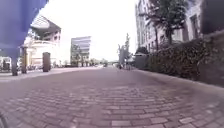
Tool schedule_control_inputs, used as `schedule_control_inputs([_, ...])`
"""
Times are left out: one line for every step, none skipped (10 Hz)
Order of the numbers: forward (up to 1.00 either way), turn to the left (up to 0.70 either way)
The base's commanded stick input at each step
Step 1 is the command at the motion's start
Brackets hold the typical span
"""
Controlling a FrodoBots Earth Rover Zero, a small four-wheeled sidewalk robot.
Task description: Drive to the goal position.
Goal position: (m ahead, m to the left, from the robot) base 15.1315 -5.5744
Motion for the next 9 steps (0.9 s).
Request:
schedule_control_inputs([0.7, 0.0])
schedule_control_inputs([0.7, 0.0])
schedule_control_inputs([0.7, 0.0])
schedule_control_inputs([0.7, 0.0])
schedule_control_inputs([0.7, 0.0])
schedule_control_inputs([0.7, 0.0])
schedule_control_inputs([0.7, 0.0])
schedule_control_inputs([0.7, 0.0])
schedule_control_inputs([0.7, 0.0])
